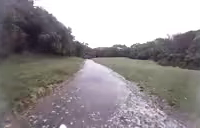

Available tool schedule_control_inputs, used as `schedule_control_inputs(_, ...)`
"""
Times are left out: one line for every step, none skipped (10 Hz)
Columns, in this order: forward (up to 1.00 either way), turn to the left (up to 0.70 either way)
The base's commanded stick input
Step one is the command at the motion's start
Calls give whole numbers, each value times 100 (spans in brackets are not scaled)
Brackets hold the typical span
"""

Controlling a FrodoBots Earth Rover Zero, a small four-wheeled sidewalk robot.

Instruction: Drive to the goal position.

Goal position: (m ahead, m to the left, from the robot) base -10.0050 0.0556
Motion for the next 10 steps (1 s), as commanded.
schedule_control_inputs(100,0)
schedule_control_inputs(100,0)
schedule_control_inputs(100,0)
schedule_control_inputs(100,0)
schedule_control_inputs(100,0)
schedule_control_inputs(100,0)
schedule_control_inputs(100,16)
schedule_control_inputs(100,24)
schedule_control_inputs(100,14)
schedule_control_inputs(100,5)
